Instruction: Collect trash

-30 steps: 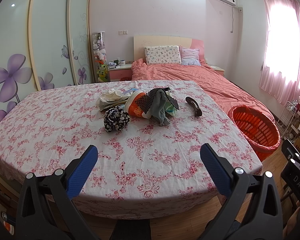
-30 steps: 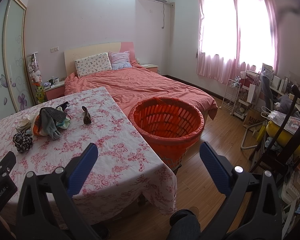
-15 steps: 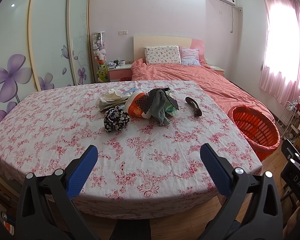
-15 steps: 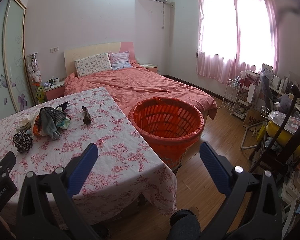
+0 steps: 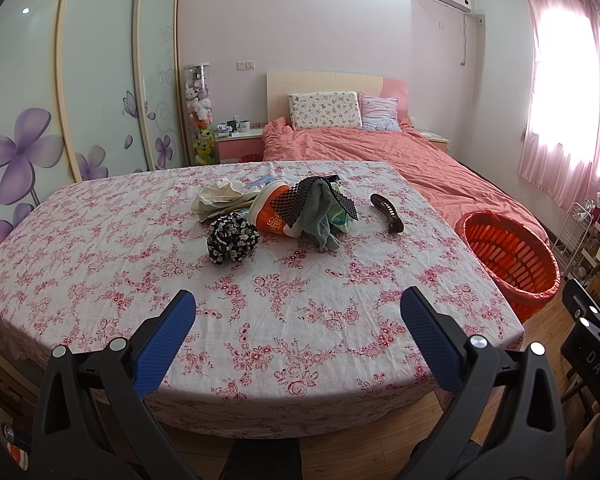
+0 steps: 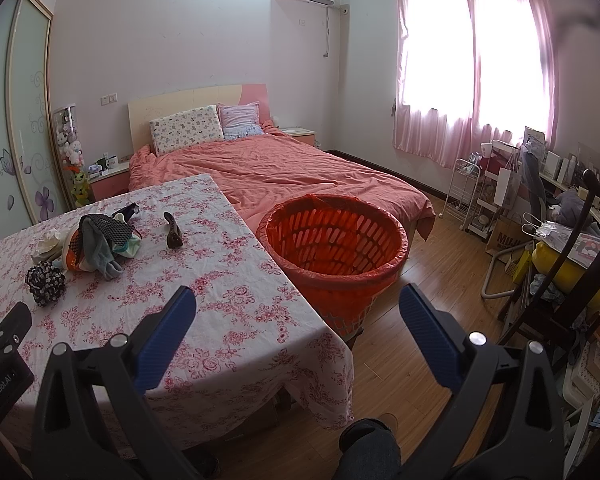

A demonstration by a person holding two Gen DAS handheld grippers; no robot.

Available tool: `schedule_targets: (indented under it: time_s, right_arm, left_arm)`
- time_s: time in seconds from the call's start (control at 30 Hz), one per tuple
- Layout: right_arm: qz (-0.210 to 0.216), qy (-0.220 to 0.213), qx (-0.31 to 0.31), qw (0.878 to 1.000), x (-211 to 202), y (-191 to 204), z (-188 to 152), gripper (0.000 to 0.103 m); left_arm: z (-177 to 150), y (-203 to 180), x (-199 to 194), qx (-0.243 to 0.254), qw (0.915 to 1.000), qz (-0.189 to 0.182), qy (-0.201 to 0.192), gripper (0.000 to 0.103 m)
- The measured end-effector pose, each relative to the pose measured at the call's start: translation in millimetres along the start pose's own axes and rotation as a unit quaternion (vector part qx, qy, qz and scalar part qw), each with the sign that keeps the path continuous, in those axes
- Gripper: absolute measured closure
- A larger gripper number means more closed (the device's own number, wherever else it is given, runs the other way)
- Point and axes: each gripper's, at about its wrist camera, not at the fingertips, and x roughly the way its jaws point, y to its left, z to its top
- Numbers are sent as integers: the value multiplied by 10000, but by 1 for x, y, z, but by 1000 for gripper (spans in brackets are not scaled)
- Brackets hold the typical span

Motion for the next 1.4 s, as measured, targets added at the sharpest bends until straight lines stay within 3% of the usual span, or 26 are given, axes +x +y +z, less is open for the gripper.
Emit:
schedule_targets:
  time_s: [0.47,0.77,1.03,1.3,1.4]
  right_arm:
    - [-1,4,0,10000,3,1,-1,4]
    - [-14,27,-2,10000,13,4,3,4]
    - [298,196,-108,9993,59,27,18,4]
    - [828,517,-75,9952,124,60,40,4]
    - [1221,576,-34,9908,153,76,50,6]
  left_arm:
    - [-2,-10,2,-8,10000,-2,53,2]
    - [2,13,22,-198,9995,223,121,2]
    - [15,56,68,-596,9960,504,436,2]
    - [33,80,126,-709,9932,445,810,2]
    - [37,85,146,-708,9928,374,890,2]
